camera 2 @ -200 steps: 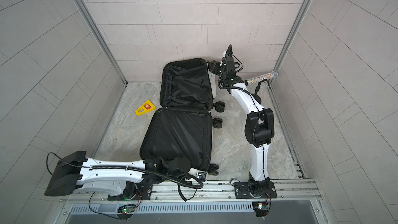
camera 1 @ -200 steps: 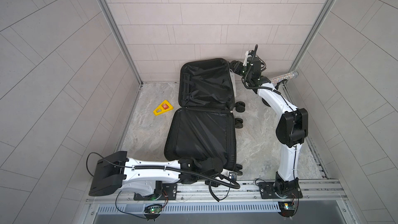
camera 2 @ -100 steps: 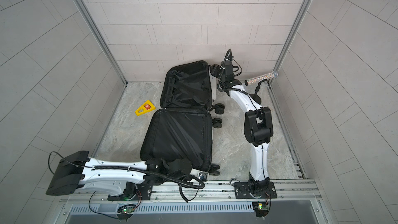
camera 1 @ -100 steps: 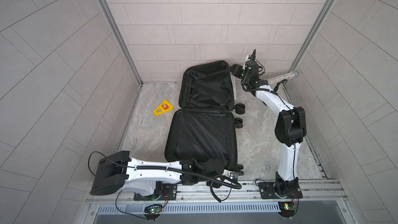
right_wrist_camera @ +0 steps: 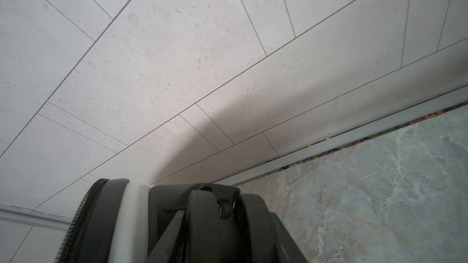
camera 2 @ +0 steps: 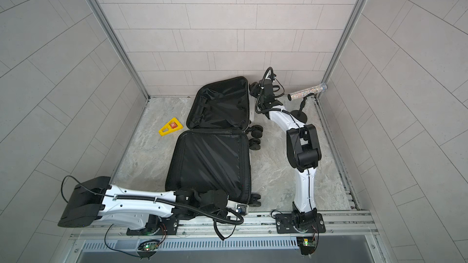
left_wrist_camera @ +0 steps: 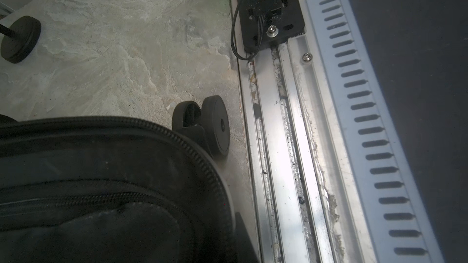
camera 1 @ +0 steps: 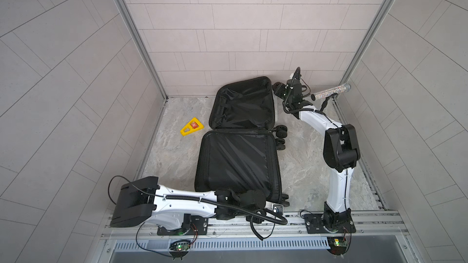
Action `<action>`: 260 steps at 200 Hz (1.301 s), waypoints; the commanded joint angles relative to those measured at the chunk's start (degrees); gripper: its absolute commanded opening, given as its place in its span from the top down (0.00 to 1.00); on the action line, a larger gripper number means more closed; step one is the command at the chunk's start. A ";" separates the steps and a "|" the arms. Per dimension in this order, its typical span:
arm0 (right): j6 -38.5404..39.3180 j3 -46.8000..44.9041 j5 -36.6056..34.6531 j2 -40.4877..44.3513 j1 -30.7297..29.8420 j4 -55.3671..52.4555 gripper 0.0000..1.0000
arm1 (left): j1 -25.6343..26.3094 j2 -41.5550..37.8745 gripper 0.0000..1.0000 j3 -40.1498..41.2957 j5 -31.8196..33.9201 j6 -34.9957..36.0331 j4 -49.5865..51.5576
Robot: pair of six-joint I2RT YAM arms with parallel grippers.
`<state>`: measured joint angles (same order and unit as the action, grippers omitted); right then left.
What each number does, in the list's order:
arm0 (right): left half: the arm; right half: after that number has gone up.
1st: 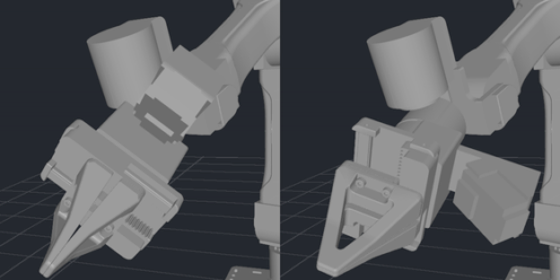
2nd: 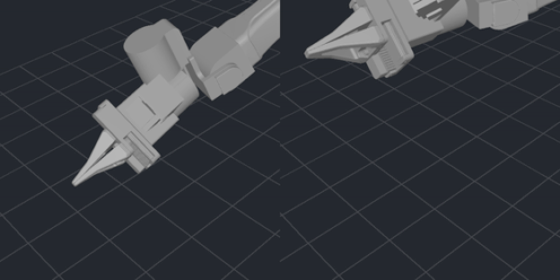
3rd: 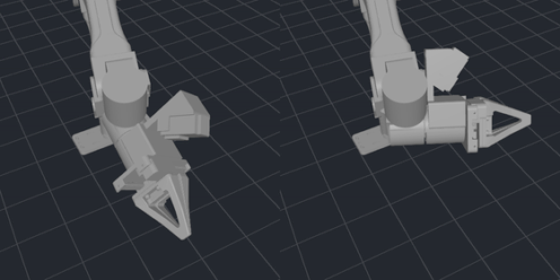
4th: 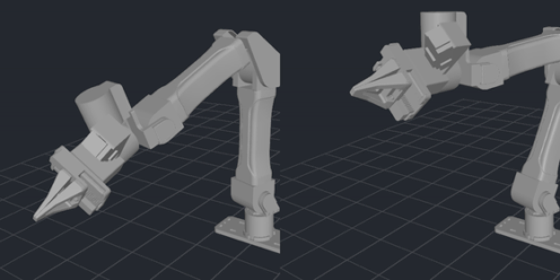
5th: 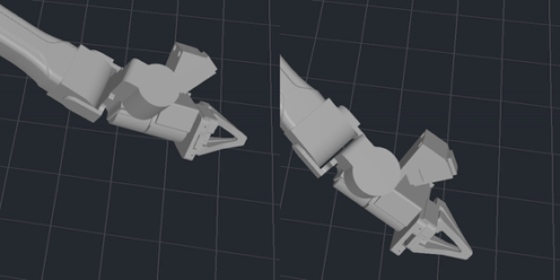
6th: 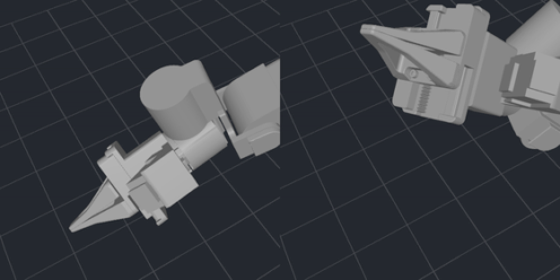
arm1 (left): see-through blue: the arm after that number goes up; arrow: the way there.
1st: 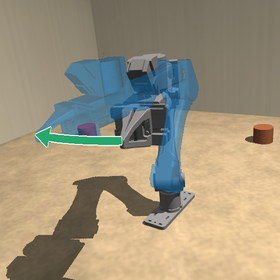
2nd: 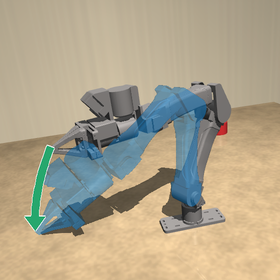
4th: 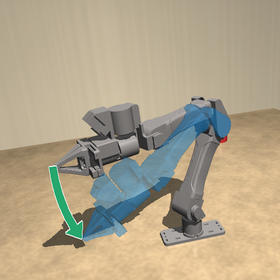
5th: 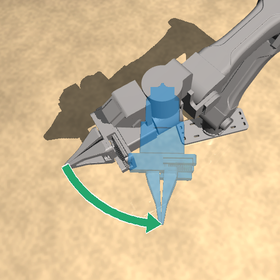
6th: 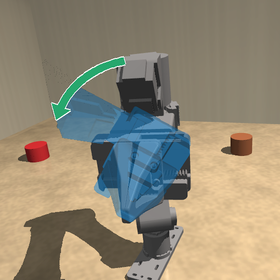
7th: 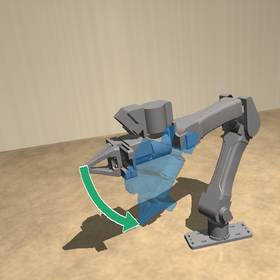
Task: Open the suitcase zippers
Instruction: Open the suitcase at the center of the board.
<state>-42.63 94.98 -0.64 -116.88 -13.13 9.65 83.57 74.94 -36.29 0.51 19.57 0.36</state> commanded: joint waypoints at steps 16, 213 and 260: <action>12.93 -3.44 -5.20 3.41 -3.40 -10.68 0.81 | -0.34 1.79 1.00 -0.03 0.53 -3.17 -3.66; 8.62 -13.78 -10.25 7.78 -3.84 -11.15 0.54 | 0.54 2.94 1.00 -1.46 2.77 -2.00 -2.23; 8.98 -15.39 -11.11 9.15 -3.84 -11.71 0.48 | 0.54 3.35 1.00 -2.14 2.66 -1.86 -1.81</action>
<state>-47.05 82.32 -9.21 -111.00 -13.47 11.73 85.93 76.29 -37.39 -1.48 19.00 -0.05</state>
